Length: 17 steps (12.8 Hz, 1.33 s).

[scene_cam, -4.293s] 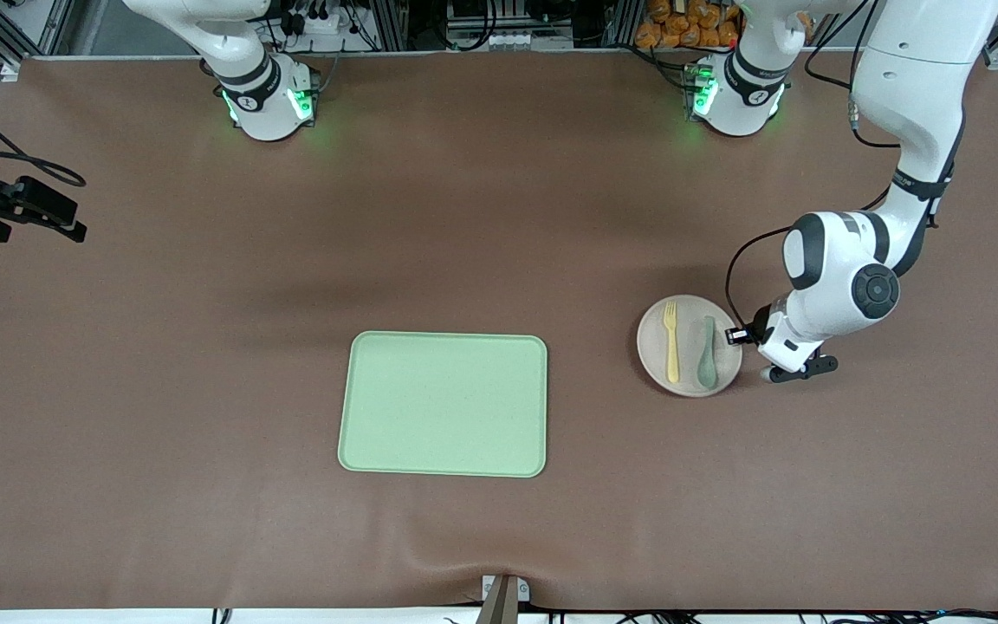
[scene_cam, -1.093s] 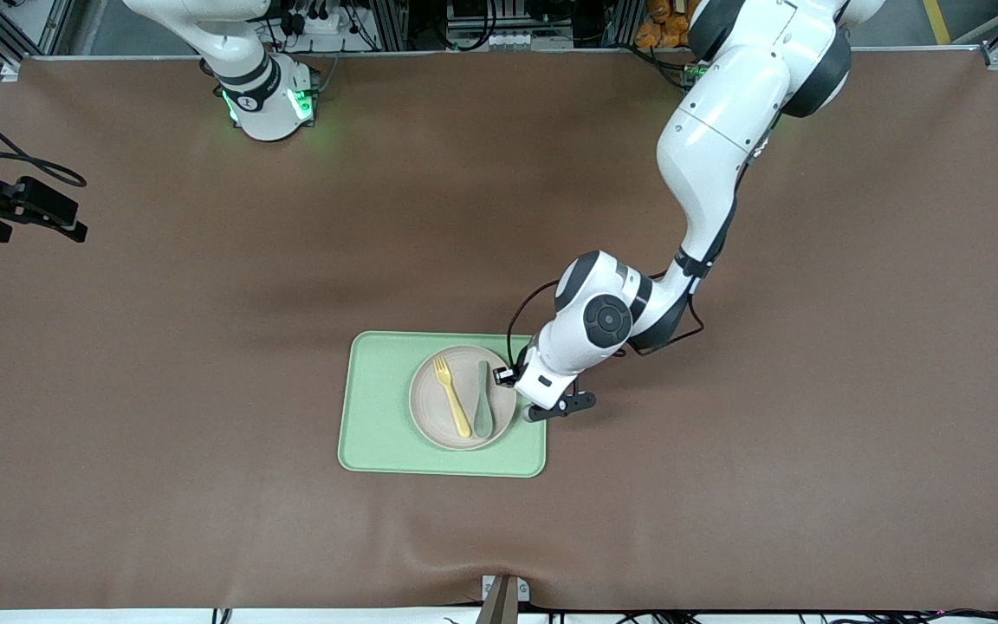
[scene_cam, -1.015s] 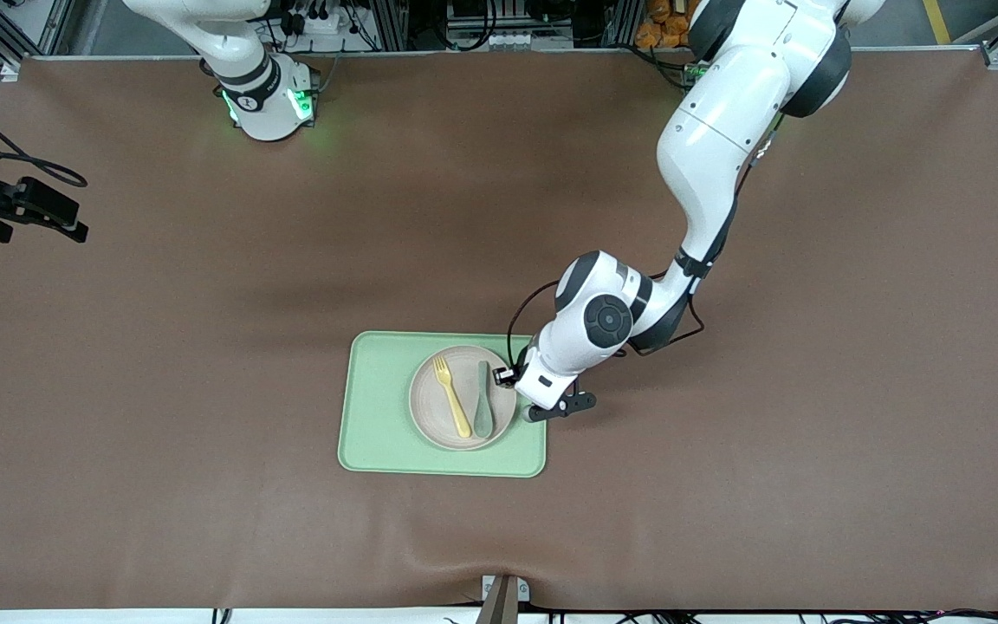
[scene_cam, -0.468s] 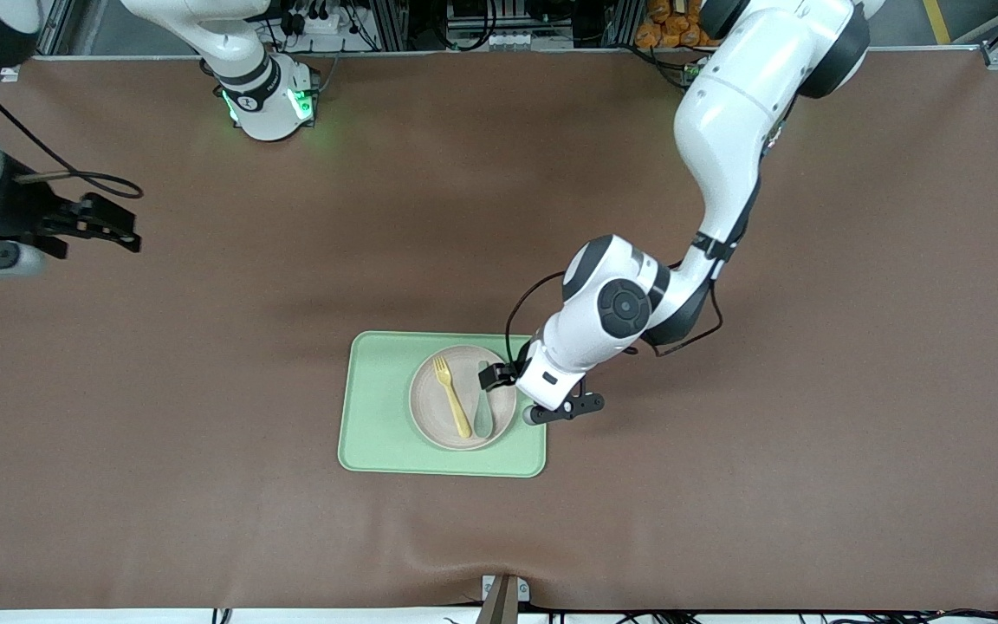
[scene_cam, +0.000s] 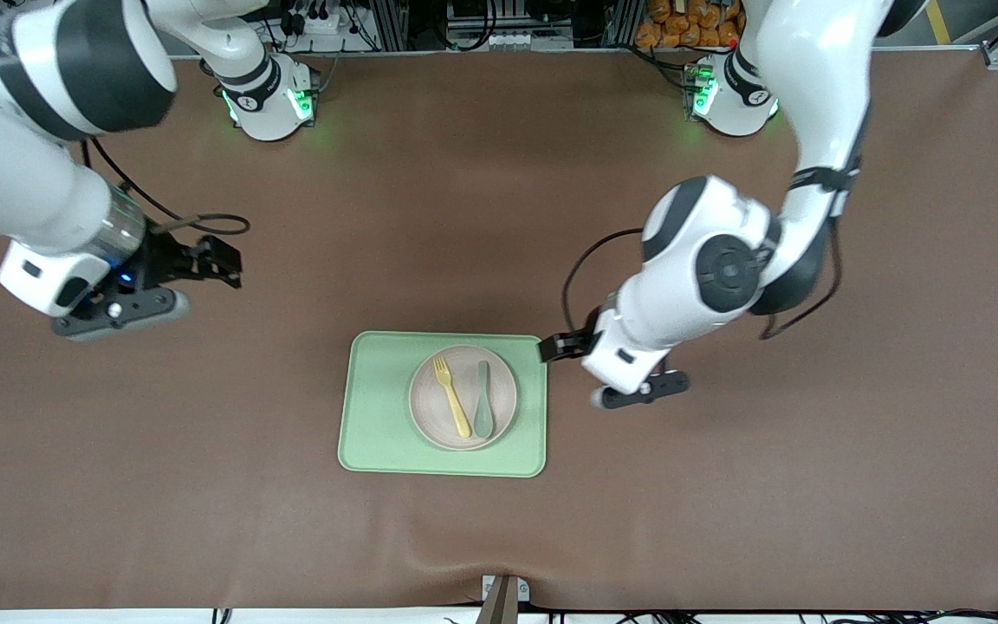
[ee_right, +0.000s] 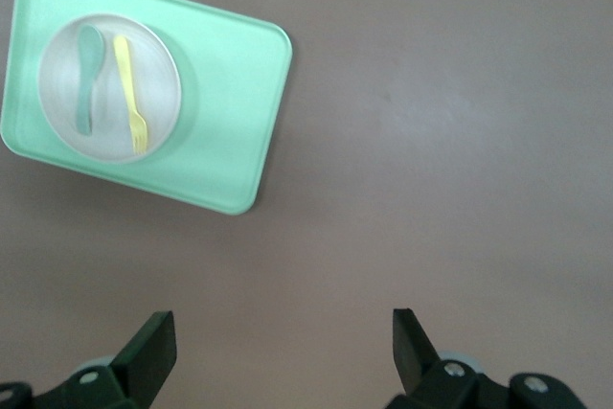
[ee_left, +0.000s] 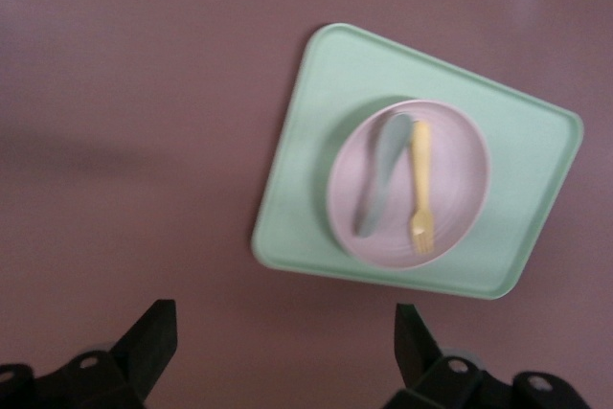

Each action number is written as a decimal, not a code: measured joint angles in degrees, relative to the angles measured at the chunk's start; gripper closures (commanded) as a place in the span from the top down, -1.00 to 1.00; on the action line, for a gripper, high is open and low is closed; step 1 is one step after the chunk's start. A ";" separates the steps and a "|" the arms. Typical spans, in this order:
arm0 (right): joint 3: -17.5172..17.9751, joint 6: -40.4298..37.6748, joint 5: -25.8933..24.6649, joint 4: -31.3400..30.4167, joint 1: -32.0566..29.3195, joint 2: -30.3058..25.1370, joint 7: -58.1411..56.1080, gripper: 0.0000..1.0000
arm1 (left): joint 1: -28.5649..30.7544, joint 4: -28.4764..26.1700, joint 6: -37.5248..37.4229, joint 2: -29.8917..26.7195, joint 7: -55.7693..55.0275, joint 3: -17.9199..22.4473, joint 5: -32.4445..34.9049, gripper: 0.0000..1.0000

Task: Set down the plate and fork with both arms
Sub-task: 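Release the plate and raise the left gripper while the right gripper reaches the fork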

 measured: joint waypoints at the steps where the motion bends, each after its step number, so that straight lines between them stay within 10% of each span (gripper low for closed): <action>1: -0.01 2.07 0.01 1.27 1.04 2.23 0.42 1.00 | 1.73 -0.07 -4.39 -1.98 2.23 0.05 0.71 1.00; 9: -0.05 18.49 -0.01 11.24 11.19 21.76 5.86 1.00 | 10.72 -7.55 -16.68 -16.49 8.28 0.22 7.39 1.00; 17: -0.15 32.45 -0.07 13.56 14.90 35.74 13.20 0.44 | 16.50 -13.70 -14.97 -23.66 21.10 0.22 12.30 1.00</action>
